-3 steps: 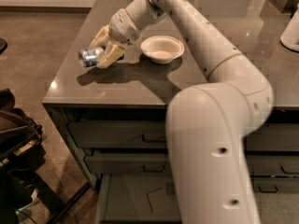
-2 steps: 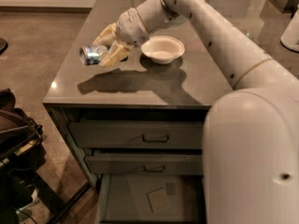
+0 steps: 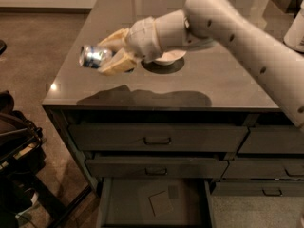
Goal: Place redbull can into bottom drawer
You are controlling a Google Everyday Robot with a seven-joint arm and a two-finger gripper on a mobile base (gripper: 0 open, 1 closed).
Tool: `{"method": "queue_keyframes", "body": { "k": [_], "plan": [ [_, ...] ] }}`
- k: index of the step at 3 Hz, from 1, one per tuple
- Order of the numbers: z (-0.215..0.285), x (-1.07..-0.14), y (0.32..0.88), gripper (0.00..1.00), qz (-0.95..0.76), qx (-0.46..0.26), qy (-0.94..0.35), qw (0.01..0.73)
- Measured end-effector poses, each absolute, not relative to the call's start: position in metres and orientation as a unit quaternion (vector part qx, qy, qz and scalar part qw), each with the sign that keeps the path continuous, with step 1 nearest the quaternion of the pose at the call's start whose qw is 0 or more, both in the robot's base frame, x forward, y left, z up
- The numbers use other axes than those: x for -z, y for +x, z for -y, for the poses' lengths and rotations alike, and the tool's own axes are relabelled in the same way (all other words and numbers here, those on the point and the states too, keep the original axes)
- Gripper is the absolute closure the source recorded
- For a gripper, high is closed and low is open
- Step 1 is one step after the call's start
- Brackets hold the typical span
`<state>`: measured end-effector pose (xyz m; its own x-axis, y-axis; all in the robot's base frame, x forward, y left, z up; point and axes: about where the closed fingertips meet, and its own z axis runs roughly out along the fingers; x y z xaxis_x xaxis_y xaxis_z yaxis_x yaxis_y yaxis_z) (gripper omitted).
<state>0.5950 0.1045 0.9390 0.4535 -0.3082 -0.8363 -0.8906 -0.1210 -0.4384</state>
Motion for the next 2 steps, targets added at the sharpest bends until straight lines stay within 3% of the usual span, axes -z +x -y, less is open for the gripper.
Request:
{"method": "queue_keyframes", "body": {
  "k": [2],
  "plan": [
    [-0.1108,-0.9090,0.5861,1.00,-0.452,-0.298,-0.684,0.488]
  ]
}}
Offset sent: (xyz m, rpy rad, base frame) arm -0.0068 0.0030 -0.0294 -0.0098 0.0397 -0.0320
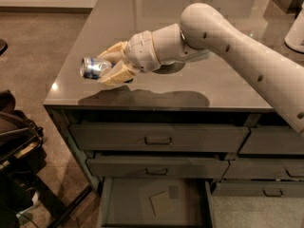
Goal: Place redbull can into bottom drawer
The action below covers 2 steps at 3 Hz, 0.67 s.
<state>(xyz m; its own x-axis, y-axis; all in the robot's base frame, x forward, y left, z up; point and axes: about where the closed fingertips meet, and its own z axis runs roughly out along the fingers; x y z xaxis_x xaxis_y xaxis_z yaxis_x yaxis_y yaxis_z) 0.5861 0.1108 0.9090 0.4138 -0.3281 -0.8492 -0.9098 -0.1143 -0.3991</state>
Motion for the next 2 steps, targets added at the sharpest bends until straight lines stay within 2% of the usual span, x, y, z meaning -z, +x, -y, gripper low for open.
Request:
{"method": "queue_keyframes", "body": {
  "k": [1,2],
  "plan": [
    [-0.101,-0.902,0.570,1.00,-0.479,-0.295,-0.665,0.490],
    [-0.096,-0.929,0.526,1.00,-0.514,-0.276,-0.619,0.525]
  ]
}}
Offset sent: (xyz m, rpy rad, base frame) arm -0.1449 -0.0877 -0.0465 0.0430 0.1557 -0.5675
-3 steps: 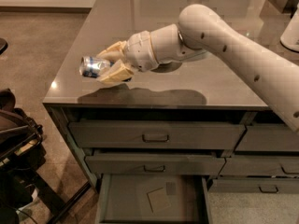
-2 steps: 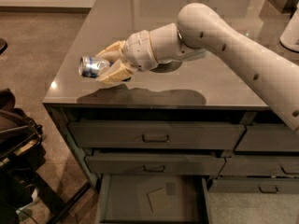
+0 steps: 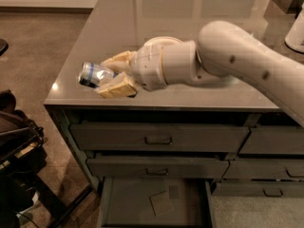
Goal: Place redbull can into bottom drawer
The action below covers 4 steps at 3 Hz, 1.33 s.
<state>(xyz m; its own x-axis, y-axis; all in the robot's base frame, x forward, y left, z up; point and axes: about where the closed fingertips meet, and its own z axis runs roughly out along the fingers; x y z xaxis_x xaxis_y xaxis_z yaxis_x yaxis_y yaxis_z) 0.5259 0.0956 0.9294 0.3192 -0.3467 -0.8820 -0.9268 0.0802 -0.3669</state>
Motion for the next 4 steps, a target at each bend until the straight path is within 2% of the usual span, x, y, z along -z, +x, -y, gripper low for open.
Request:
{"method": "queue_keyframes", "body": {
  "k": [1,2,3,4],
  "plan": [
    [-0.108,-0.953,0.474,1.00,-0.549,-0.246,-0.574,0.556],
    [-0.109,-0.922,0.430,1.00,-0.594,-0.237,-0.537,0.549],
    [-0.085,-0.898,0.421,1.00,-0.628,-0.235,-0.511,0.539],
    [-0.085,-0.898,0.421,1.00,-0.627,-0.233,-0.512,0.539]
  ]
}}
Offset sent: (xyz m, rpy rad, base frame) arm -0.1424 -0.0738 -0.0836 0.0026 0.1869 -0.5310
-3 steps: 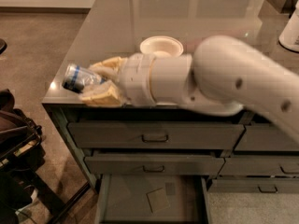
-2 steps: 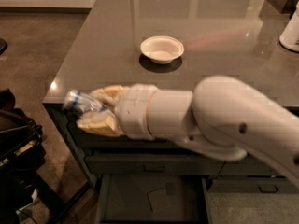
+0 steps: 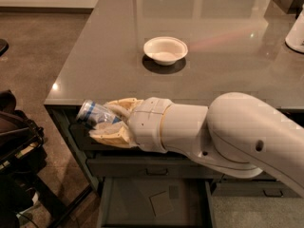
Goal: Place redbull can into bottom drawer
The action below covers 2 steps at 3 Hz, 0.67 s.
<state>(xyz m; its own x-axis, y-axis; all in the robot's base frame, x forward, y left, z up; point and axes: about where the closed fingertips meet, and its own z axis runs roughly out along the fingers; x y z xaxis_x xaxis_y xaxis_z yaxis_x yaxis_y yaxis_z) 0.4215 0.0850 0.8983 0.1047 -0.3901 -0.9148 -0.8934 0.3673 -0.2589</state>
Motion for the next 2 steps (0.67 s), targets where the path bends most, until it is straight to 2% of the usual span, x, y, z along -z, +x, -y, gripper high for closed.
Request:
{"method": "queue_keyframes", "body": {
  "k": [2],
  "plan": [
    [-0.052,-0.829,0.402,1.00,-0.687,-0.235,-0.430,0.536]
  ]
}}
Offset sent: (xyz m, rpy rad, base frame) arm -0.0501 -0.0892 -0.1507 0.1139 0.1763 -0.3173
